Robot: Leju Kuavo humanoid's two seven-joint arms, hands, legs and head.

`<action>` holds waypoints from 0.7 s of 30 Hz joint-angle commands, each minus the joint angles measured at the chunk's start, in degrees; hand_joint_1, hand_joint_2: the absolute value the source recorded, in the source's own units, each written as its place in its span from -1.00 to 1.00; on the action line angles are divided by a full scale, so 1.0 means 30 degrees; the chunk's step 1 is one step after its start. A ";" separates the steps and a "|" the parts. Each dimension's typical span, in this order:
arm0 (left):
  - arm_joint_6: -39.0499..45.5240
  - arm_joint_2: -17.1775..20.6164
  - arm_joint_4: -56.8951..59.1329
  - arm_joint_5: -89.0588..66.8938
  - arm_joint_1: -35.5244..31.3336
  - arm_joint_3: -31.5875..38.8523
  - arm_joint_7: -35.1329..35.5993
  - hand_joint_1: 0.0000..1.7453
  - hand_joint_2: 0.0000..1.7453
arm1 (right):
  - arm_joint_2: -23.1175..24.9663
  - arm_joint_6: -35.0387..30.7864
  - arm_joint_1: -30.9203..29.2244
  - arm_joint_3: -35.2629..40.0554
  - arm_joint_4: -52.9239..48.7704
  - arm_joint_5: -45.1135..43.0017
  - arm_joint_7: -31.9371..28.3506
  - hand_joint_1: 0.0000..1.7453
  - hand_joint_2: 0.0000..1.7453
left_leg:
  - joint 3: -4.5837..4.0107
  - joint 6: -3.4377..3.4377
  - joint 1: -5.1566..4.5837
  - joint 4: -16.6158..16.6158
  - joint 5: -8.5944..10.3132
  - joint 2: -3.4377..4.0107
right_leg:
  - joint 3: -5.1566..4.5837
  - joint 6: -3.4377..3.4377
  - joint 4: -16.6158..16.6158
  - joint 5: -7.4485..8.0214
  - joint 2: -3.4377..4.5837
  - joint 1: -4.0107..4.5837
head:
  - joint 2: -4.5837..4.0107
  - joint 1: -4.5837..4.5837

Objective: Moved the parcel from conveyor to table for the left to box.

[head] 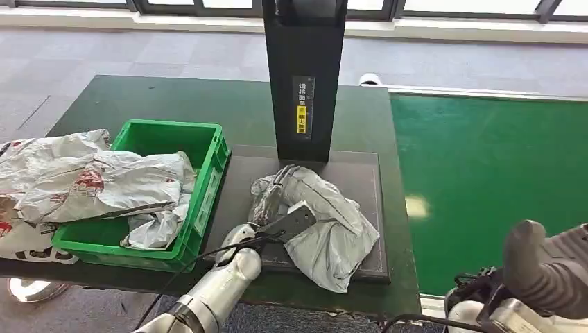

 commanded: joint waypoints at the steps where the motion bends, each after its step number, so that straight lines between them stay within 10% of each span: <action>1: 0.0345 0.0149 0.5000 -0.1609 -0.1748 -0.1317 0.1738 -1.00 1.00 | 0.0430 0.0014 0.0041 0.0060 -0.0139 -0.0125 0.0065 -1.00 1.00 | 0.0017 0.0004 0.0002 -0.0018 0.0001 -0.0009 | 0.0022 0.0003 -0.0020 -0.0002 -0.0014 0.0003 | 0.0000 0.0000; 9: -0.0227 0.0238 0.5277 -0.2770 -0.1880 -0.2096 0.2672 -1.00 1.00 | 0.0430 0.0014 -0.0005 0.0078 -0.0139 -0.0111 0.0065 -1.00 1.00 | 0.0012 0.0008 -0.0001 -0.0021 0.0009 -0.0004 | 0.0033 0.0005 -0.0022 0.0007 -0.0005 -0.0004 | 0.0000 0.0000; 10: -0.0242 0.0220 0.5216 -0.3073 -0.1794 -0.2213 0.2962 1.00 1.00 | 0.0430 0.0014 -0.0005 0.0037 -0.0166 -0.0123 0.0065 -1.00 1.00 | 0.0016 0.0011 0.0001 -0.0042 0.0023 -0.0002 | 0.0039 0.0006 -0.0046 0.0022 -0.0005 -0.0001 | 0.0000 0.0000; 21: 0.0540 0.0294 0.4695 -0.3742 -0.1348 -0.1639 0.3215 1.00 1.00 | 0.0430 0.0014 0.0008 -0.0056 0.0057 -0.0209 0.0065 -1.00 1.00 | 0.0055 0.0033 0.0002 -0.0027 0.0026 0.0008 | 0.0088 0.0008 -0.0027 0.0019 0.0000 -0.0001 | 0.0000 0.0000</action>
